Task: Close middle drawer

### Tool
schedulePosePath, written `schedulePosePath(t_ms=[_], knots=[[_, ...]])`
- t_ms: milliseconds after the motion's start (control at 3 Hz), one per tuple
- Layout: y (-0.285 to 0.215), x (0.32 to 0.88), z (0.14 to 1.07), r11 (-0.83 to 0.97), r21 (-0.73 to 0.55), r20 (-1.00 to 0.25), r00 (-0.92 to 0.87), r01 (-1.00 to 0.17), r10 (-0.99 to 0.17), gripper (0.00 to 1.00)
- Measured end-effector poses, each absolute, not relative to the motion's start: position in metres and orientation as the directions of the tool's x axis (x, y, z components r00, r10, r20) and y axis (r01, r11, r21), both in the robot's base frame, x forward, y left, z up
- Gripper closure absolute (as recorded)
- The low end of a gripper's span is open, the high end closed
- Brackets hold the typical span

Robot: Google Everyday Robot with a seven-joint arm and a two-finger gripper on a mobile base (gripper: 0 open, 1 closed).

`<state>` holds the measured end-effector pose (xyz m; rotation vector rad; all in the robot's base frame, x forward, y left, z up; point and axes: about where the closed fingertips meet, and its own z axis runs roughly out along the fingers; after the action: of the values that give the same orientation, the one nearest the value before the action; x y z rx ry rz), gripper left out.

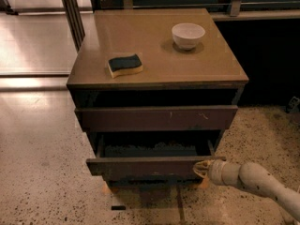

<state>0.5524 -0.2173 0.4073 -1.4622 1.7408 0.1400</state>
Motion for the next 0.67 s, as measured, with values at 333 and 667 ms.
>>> schedulePosePath(t_ms=[333,667], knots=[[-0.221,0.572,0.405,0.334,-0.412,-0.643,0.01,-0.848,-0.766,1.0],[-0.224,0.589,0.404,0.354,-0.411,-0.644,-0.007,-0.84,-0.765,1.0]])
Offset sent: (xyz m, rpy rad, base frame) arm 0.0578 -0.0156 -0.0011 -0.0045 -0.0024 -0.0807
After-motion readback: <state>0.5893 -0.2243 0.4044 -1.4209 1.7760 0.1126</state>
